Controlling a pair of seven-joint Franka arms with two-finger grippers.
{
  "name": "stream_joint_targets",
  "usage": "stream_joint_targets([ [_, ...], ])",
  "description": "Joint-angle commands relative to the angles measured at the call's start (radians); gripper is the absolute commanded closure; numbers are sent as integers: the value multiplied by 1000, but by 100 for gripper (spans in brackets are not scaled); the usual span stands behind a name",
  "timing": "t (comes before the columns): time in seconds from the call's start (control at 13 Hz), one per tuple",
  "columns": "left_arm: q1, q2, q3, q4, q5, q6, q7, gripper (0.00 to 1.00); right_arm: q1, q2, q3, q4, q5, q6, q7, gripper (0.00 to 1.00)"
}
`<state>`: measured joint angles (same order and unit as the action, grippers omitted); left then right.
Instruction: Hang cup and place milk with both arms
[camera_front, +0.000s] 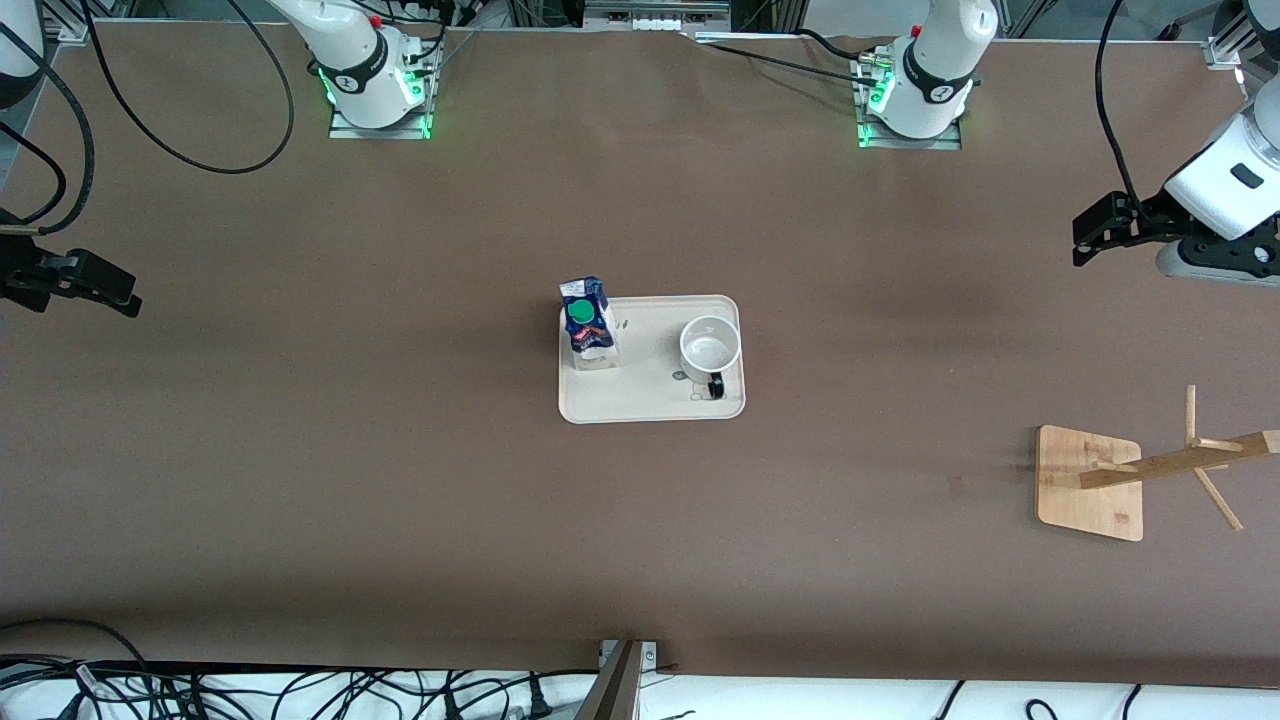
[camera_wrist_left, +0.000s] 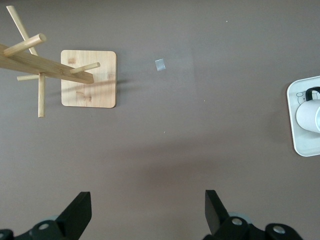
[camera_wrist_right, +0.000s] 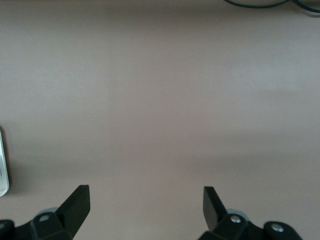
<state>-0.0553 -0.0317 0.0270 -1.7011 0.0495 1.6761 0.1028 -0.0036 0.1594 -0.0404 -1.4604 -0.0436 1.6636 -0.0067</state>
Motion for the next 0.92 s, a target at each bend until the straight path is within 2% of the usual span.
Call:
stream_joint_targets([
  [0.0, -8, 4, 4, 18, 23, -18, 14, 0, -10, -18, 10, -18, 4, -4, -13, 0],
  [0.85, 2, 7, 7, 18, 13, -22, -2, 0, 14, -12, 8, -14, -2, -15, -15, 0],
])
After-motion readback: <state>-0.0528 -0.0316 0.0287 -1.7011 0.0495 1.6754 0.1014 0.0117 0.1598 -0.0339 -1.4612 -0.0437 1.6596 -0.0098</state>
